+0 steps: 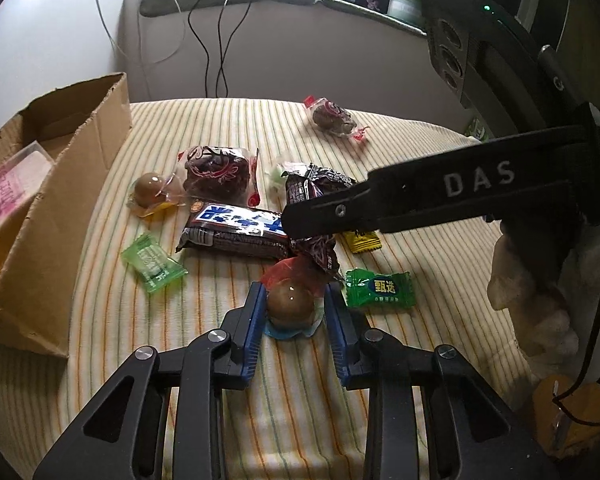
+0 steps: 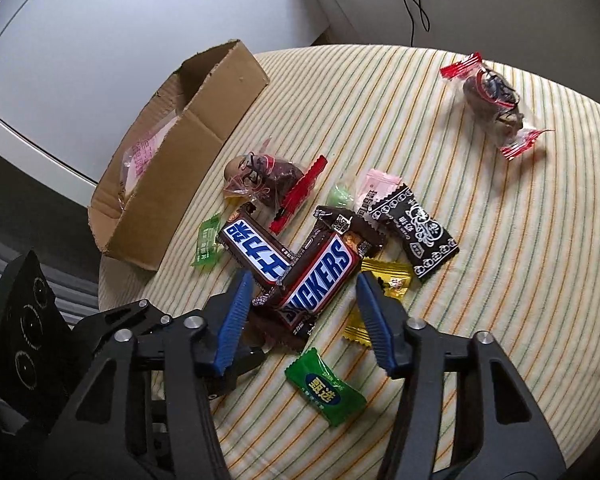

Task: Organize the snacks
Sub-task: 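Grasp the chocolate egg with the left tool while the right grasps a Snickers bar, then carry the Snickers bar with the right tool into the box and release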

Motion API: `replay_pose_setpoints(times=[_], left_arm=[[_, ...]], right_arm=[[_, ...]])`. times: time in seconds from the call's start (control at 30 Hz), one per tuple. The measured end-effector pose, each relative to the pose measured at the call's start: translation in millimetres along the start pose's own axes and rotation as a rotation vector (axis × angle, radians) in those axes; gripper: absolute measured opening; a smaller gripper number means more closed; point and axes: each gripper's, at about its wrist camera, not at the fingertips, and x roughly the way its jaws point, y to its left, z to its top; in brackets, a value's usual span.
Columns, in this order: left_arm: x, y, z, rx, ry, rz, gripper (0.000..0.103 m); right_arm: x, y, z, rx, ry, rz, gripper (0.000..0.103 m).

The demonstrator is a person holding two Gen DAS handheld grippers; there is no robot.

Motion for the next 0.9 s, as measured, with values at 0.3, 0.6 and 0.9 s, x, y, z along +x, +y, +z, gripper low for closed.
replay_pose_setpoints(times=[0.3,0.6,0.9], left_arm=[[-2,1,0,-0.002,-0.015,-0.002,0.022],[-6,0,-4,0.002,-0.026,0.004,0.022],[-29,5,-3,-0.013,-0.072,0.009,0.022]], right_arm=[[-1,-6,-2,0.03,0.003,0.003,0.032],[-11,-5,-10,0.015,-0.016,-0.023,0.031],[-30,9,-10,-0.015,-0.063,-0.035,0.031]])
